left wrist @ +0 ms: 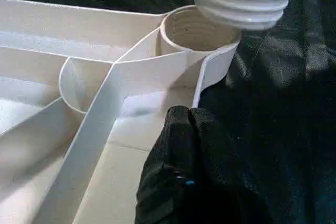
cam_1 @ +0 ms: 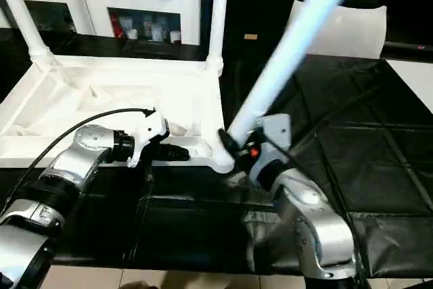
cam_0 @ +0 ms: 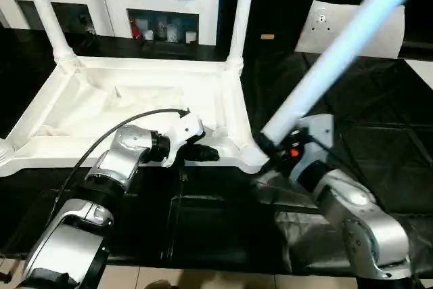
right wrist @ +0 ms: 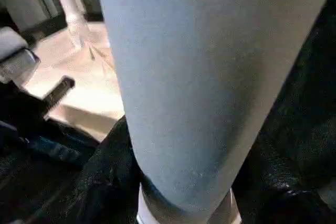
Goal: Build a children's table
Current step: Insert table leg to table base
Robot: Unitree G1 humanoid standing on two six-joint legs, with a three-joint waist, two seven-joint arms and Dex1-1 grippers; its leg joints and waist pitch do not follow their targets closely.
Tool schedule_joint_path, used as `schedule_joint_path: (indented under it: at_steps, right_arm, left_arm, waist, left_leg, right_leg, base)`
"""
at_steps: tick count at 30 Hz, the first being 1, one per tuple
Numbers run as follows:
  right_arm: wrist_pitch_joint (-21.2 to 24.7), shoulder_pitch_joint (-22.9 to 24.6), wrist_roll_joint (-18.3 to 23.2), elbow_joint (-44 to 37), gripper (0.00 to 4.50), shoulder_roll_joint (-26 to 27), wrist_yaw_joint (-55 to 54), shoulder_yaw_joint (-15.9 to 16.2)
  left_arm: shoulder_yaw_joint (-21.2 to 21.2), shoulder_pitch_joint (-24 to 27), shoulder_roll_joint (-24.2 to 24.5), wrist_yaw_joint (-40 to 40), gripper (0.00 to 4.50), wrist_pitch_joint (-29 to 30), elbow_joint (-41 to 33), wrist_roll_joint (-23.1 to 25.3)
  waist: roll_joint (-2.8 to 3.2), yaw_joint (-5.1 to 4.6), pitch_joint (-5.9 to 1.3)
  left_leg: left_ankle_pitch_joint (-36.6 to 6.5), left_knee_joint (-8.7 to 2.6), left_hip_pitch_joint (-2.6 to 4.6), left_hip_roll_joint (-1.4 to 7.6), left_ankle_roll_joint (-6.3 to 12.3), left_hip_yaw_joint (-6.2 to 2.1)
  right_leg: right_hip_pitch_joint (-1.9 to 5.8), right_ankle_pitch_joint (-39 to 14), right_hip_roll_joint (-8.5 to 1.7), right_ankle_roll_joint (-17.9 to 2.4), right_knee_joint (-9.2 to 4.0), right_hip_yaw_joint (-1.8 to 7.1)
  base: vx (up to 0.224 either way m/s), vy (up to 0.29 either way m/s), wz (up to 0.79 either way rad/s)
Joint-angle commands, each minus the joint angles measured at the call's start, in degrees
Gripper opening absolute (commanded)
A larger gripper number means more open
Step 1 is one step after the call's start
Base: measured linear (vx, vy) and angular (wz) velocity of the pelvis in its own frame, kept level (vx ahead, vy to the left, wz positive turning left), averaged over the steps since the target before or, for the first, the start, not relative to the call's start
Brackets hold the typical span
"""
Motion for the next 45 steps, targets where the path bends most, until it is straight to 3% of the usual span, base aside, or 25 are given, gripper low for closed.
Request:
schedule_joint_path:
  at_steps: [1, 5, 7, 14, 15, 19, 21, 25, 38, 40, 41, 45]
  right_arm:
    - [0.03, -1.83, -1.08, 1.74, 1.91, -2.15, 1.78, 0.54]
    - [-0.91, -2.75, -1.35, 2.88, 1.91, -3.45, 3.21, 0.48]
    - [-1.14, -2.91, -1.04, 2.74, 1.91, -3.96, 4.04, 0.03]
    - [-2.25, -2.42, -0.88, 2.06, 1.91, -4.58, 5.30, 0.20]
    - [-2.26, -2.41, -0.87, 2.05, 1.91, -4.58, 5.30, 0.19]
    - [-3.03, -2.04, -0.57, 2.00, 1.91, -4.56, 5.33, -0.01]
    - [-3.03, -2.04, -0.57, 2.00, 1.91, -4.56, 5.33, -0.01]
    - [-3.41, -1.62, -0.87, 1.74, 1.91, -4.09, 5.15, 0.02]
    - [-3.92, -0.90, -0.98, 1.20, 1.91, -3.81, 4.94, 0.72]
    - [-4.08, -1.00, -1.13, 1.40, 1.91, -3.82, 5.06, 0.90]
    - [-4.24, -1.04, -1.25, 1.58, 1.91, -3.82, 5.14, 1.03]
    - [-4.74, -1.54, -1.51, 2.49, 1.91, -3.86, 5.45, 1.23]
  left_arm:
    - [-4.06, 1.89, 1.24, -3.45, 0.00, 0.11, -0.84, 2.73]
    - [-4.06, 1.17, 1.56, -1.23, 0.00, -2.45, -0.05, 4.14]
    - [-1.85, -0.04, 0.66, -1.62, 0.21, -3.46, 0.24, 1.48]
    - [-2.48, -0.64, 1.52, -6.01, 0.76, -1.38, -1.39, 0.27]
    - [-2.50, -0.65, 1.53, -6.04, 0.89, -1.38, -1.39, 0.28]
    - [-3.45, -1.92, 1.63, -7.27, 1.18, -2.07, 0.35, 1.08]
    - [-3.45, -1.92, 1.63, -7.27, 1.34, -2.07, 0.35, 1.08]
    - [-4.00, -2.97, 1.23, -5.15, 1.42, -4.43, 3.11, 2.87]
    - [-2.76, -5.88, -0.96, -1.56, 1.42, -5.38, 10.69, 3.30]
    - [-2.35, -6.24, -1.16, -2.77, 1.13, -5.51, 11.35, 2.66]
    - [-2.10, -6.49, -1.27, -3.85, 1.13, -5.50, 11.75, 2.12]
    - [-2.87, -7.60, -0.99, -5.66, 0.80, -6.69, 13.40, 2.58]
  waist:
    - [0.18, 0.21, -3.47]
    - [0.08, 0.25, -3.32]
    - [0.08, 0.32, -3.38]
    - [0.26, 0.49, -3.77]
    - [0.90, 0.49, -3.86]
    - [1.00, 0.56, -3.94]
    - [0.93, 0.60, -3.94]
    - [1.41, 0.69, -3.78]
    - [1.31, 1.01, -3.87]
    - [1.30, 1.07, -3.86]
    - [0.99, 1.04, -3.85]
    - [1.18, 1.06, -3.92]
  left_leg:
    - [-4.27, -3.91, 0.29, 6.42, 3.47, -2.40]
    - [-5.27, -3.76, 0.31, 6.28, 3.39, -2.26]
    - [-5.23, -3.83, 0.38, 6.39, 3.37, -2.31]
    - [-3.64, -3.77, 0.25, 6.56, 3.70, -2.39]
    - [-3.33, -3.67, 0.25, 6.55, 3.79, -2.40]
    - [-3.27, -3.63, 0.18, 6.51, 4.27, -2.49]
    - [-3.86, -3.59, 0.19, 6.49, 4.02, -2.45]
    - [-5.45, -3.72, 0.35, 6.61, 3.35, -2.54]
    - [-5.36, -3.57, 0.33, 6.54, 3.50, -2.50]
    - [-5.11, -3.57, 0.27, 6.47, 3.43, -2.45]
    - [-4.90, -3.57, 0.23, 6.41, 3.61, -2.37]
    - [-4.62, -3.64, 0.35, 6.62, 3.83, -2.47]
  right_leg:
    - [2.18, -4.22, -10.56, -8.32, -4.48, 5.17]
    - [2.16, -6.94, -10.60, -7.80, -4.84, 5.19]
    - [2.10, -7.39, -10.47, -7.45, -4.82, 5.17]
    - [2.18, -2.10, -10.62, -8.63, -4.08, 5.12]
    - [2.11, -0.32, -10.50, -8.77, -4.07, 5.11]
    - [2.28, 2.85, -10.56, -9.63, -3.69, 5.08]
    - [2.38, 2.21, -10.58, -9.74, -3.81, 5.09]
    - [2.25, -0.25, -10.49, -9.97, -4.13, 5.02]
    - [2.36, 0.10, -10.73, -10.26, -4.15, 5.13]
    - [2.41, -0.95, -10.66, -9.89, -4.26, 5.10]
    - [2.40, -1.00, -10.61, -9.74, -4.38, 5.11]
    - [2.22, 0.23, -10.68, -9.86, -4.06, 5.07]
  base:
    - [0.000, 0.000, 0.00]
    - [0.000, 0.000, 0.00]
    - [0.000, 0.000, 0.00]
    - [0.000, 0.000, 0.00]
    - [0.000, 0.000, 0.00]
    - [0.000, 0.000, 0.00]
    - [0.000, 0.000, 0.00]
    - [0.000, 0.000, 0.00]
    - [0.000, 0.000, 0.00]
    - [0.000, 0.000, 0.00]
    - [0.000, 0.000, 0.00]
    - [0.000, 0.000, 0.00]
